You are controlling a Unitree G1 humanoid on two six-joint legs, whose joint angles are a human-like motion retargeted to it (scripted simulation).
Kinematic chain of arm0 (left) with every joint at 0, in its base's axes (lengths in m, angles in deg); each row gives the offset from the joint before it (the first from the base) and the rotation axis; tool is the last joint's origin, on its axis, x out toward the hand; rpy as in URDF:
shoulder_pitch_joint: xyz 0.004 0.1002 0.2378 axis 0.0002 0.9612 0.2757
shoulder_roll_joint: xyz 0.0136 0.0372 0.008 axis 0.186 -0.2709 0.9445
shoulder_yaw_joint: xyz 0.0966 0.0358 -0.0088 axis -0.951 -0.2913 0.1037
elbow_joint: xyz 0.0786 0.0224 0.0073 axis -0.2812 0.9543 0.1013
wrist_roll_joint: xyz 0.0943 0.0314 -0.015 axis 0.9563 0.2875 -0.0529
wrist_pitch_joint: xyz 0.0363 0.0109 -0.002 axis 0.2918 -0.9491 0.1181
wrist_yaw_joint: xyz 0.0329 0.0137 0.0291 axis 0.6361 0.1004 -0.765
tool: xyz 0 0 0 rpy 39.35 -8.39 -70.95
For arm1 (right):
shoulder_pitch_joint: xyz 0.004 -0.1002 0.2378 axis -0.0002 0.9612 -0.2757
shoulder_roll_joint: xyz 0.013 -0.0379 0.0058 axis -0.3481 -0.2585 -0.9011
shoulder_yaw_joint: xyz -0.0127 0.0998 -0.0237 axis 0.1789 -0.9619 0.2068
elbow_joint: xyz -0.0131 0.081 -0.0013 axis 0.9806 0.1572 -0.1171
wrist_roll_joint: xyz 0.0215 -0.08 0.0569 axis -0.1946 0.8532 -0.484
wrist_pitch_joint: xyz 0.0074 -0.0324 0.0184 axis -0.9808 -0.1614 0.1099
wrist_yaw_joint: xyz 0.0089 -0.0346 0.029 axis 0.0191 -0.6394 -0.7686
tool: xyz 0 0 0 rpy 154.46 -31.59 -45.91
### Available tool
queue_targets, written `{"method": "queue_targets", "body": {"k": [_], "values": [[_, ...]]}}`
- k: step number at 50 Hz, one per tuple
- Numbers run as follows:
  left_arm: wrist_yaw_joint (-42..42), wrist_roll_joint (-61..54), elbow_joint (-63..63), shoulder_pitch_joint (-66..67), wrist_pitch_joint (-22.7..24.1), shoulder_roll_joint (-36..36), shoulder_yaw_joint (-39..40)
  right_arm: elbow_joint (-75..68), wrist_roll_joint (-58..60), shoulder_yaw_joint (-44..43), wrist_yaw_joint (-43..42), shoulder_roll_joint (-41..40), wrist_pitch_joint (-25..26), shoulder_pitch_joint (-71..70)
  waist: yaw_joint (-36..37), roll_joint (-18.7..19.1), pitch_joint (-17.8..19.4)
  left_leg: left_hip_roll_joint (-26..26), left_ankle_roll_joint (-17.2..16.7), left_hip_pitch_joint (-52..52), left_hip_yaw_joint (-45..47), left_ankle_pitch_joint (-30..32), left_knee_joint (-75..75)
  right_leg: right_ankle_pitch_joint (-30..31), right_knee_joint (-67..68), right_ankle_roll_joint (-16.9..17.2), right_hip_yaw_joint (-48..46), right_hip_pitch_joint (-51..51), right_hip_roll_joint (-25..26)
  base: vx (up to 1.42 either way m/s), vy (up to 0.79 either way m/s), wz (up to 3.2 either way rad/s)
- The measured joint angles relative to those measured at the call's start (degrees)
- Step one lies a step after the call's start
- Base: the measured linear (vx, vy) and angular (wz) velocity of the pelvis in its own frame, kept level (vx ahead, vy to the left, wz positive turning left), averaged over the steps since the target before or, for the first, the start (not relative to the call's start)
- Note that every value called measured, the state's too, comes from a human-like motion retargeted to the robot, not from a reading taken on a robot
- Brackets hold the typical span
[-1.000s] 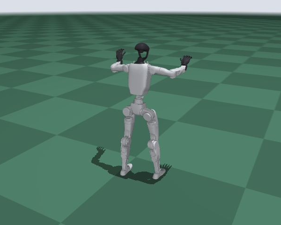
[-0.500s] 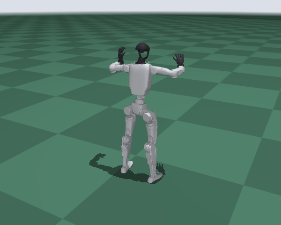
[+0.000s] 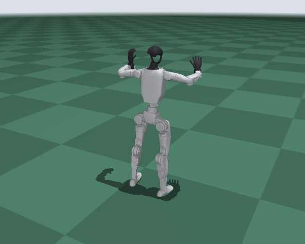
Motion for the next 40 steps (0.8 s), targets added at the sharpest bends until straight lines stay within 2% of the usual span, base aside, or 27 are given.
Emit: {"method": "queue_targets", "body": {"k": [5,12,30,36,38,40], "values": [[0.0,0.1,-0.4,0.6,0.4,0.3,1.3,0.8,-0.7,-1.4,-0.3,-0.3,-1.0,1.3,-1.4,0.9,-0.2,1.3,-0.8,0.3,-0.6,-0.5,0.0,-0.2,0.4,0.0,-0.7,0.4,1.2,0.0,-0.01,0.01],[0.0,-0.3,-1.4,0.7,-0.7,0.4,1.7,0.9,-1.5,-1.9,-0.2,-0.7,-0.6,1.7,-2.1,1.1,0.7,0.7,-0.1,1.1,-1.1,-0.5,0.0,-0.6,0.7,-0.2,-0.8,1.2,0.6,0.0,0.0,0.0],[0.0,0.1,-1.0,3.5,-0.2,0.2,4.7,0.7,-1.4,-2.4,0.1,-0.7,-0.8,1.8,-1.6,1.4,0.9,1.5,-0.3,1.9,2.0,-0.3,0.0,0.8,0.8,0.0,2.7,0.1,1.7,-0.01,-0.01,-0.11],[0.0,0.4,-1.4,4.6,0.6,-0.7,5.9,0.8,-0.7,-2.2,-0.3,-1.8,-0.4,1.0,-0.8,1.0,1.4,2.6,-0.1,2.0,5.8,-1.2,0.0,2.8,1.0,0.0,6.7,-2.0,3.3,-0.09,-0.08,-0.48],[-0.1,0.9,-1.9,4.5,1.2,-1.2,5.8,1.0,-0.3,-1.7,-0.6,-2.5,-0.6,0.4,0.1,0.5,2.4,2.2,0.7,2.3,3.3,-3.4,0.0,3.9,1.1,0.0,9.0,-2.7,3.8,-0.14,-0.09,-0.99],[-0.1,1.9,-2.7,3.9,2.0,-1.6,5.0,1.2,0.1,-1.3,-1.0,-3.1,-1.4,0.0,1.5,0.1,3.9,0.8,1.7,2.6,-5.7,-5.3,0.1,5.1,1.0,0.0,12.0,-3.0,4.3,-0.16,-0.03,-1.35]]}}
